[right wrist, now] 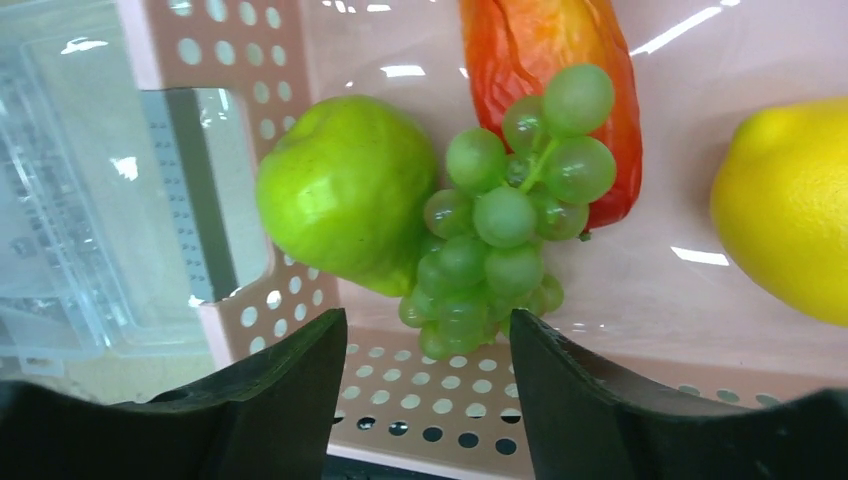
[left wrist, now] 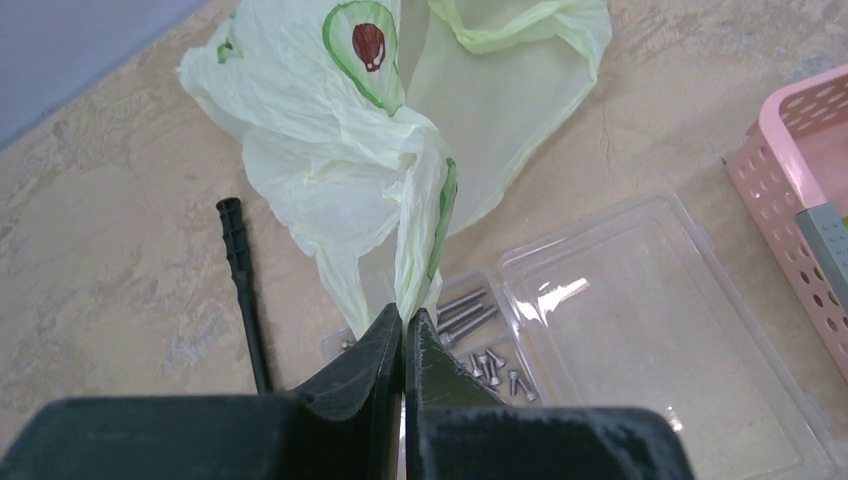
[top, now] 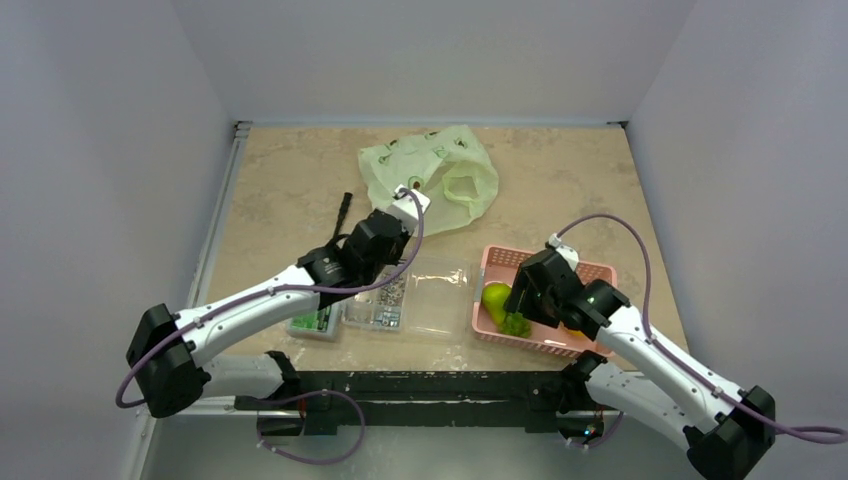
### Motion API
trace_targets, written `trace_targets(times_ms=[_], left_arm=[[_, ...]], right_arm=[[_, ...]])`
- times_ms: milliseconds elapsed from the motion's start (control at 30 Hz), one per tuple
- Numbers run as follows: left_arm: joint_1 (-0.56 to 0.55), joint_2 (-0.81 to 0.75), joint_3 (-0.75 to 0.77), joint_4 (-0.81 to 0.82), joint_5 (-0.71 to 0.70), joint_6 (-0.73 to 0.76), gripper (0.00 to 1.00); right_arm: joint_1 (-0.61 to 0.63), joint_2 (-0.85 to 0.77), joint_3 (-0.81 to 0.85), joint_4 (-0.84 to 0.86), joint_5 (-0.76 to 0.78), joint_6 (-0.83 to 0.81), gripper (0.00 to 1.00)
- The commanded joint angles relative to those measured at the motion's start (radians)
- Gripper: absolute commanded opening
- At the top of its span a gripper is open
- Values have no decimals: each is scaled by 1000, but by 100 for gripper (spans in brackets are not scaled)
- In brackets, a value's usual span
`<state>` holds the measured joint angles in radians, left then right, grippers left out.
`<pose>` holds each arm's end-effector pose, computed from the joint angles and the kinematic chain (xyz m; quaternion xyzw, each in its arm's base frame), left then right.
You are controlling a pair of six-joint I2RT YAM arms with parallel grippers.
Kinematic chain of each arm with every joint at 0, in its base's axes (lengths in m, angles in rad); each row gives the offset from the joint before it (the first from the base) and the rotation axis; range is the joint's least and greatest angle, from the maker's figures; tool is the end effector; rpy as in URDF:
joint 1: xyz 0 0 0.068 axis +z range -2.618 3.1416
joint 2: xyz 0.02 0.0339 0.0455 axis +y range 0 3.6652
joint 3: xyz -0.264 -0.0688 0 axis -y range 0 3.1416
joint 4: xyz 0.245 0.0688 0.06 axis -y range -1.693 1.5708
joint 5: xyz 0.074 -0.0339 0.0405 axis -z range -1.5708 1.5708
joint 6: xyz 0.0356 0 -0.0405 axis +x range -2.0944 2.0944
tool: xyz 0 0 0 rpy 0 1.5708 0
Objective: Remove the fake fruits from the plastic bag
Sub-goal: Move the plastic bag to the center of the board.
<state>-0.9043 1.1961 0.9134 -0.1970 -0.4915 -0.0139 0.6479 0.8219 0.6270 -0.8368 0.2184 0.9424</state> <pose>0.1794 -0.2010 0.2998 0.2431 0.8027 -0.0366 0.5433 0.1227 0.0832 0.2249 0.1693 0.9435 0.1154 0.2603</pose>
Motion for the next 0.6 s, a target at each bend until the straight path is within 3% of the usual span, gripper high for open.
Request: trace_targets(times_ms=[0, 233, 367, 433, 567], left_arm=[[36, 77, 91, -32, 15, -70, 0], [107, 263, 291, -91, -3, -90, 0], [123, 346, 409, -208, -24, -127, 1], [123, 347, 431, -258, -28, -142, 22], [126, 266, 409, -319, -37, -183, 83]], right_arm=[[2, -23, 103, 67, -7, -77, 64], [2, -25, 188, 51, 74, -149, 75], [2, -31, 219, 48, 70, -179, 82], [2, -41, 238, 36, 81, -190, 87], [2, -65, 264, 26, 83, -209, 94]])
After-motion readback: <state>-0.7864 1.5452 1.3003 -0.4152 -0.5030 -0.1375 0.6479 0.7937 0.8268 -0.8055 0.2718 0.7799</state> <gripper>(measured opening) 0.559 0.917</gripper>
